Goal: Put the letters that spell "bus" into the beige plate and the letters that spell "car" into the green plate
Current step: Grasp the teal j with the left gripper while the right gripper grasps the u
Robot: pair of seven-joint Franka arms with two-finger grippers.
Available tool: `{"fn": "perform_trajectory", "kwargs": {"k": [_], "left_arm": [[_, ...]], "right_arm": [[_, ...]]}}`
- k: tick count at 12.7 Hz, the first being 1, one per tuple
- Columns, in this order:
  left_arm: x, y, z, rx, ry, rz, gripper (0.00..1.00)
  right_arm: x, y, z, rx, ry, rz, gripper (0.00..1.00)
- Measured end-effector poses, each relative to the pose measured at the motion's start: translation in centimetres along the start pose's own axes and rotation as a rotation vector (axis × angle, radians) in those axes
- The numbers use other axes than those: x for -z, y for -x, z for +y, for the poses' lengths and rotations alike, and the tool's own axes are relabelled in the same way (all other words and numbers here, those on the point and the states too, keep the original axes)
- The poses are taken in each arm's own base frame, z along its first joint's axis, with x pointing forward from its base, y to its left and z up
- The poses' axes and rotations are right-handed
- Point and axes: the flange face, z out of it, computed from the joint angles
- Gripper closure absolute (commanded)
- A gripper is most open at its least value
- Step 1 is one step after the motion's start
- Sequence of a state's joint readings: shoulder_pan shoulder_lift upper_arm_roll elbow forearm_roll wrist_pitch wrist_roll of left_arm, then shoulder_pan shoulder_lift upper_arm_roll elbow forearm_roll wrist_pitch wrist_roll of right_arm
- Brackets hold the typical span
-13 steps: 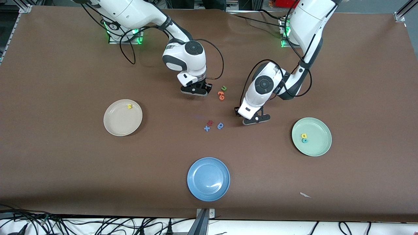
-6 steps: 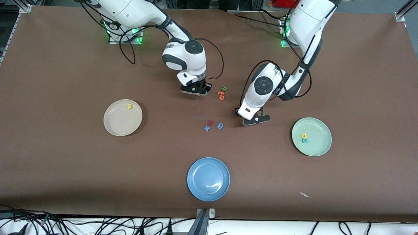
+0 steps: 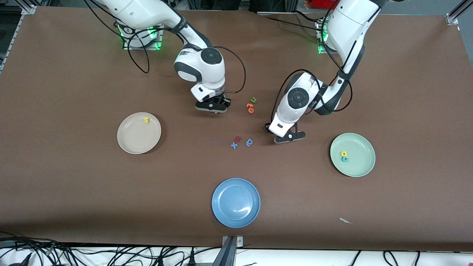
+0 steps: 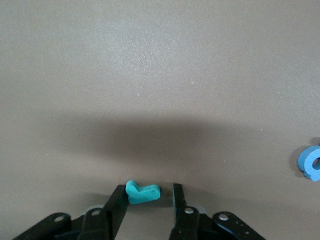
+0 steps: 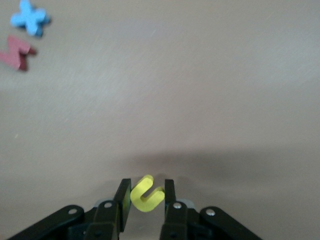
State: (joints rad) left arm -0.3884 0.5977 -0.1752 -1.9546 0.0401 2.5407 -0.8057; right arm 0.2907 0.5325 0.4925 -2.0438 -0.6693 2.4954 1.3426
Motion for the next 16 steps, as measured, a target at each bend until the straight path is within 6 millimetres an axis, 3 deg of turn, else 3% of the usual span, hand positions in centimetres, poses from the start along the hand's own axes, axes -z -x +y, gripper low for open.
{"fn": "perform_trajectory", "kwargs": {"k": [4,8,11,14,16], "left_arm": [[0.0,-0.1,-0.1,0.001,-0.001,0.0,0.62],[0.1,-0.3,-0.1,-0.005,-0.006,0.008,0.75],[0.2,-0.5,0.0,-0.009,-0.005,0.014,0.76],[0.2,-0.5,0.0,-0.009,-0.005,0.014,0.77],[0.2,-0.6,0.0,-0.008,-0.007,0.014,0.8]], "right_arm": [[1.5,-3.0,8.1,0.14,0.069,0.016,0.85],[2.6,-6.6,15.5,0.332,0.191,-0.012,0.83],[3.0,-9.5,20.8,0.42,0.255,-0.043,0.81],[2.3,-11.0,24.6,0.434,0.275,-0.074,0.66],[2.3,-11.0,24.6,0.425,0.269,-0.08,0.43]]}}
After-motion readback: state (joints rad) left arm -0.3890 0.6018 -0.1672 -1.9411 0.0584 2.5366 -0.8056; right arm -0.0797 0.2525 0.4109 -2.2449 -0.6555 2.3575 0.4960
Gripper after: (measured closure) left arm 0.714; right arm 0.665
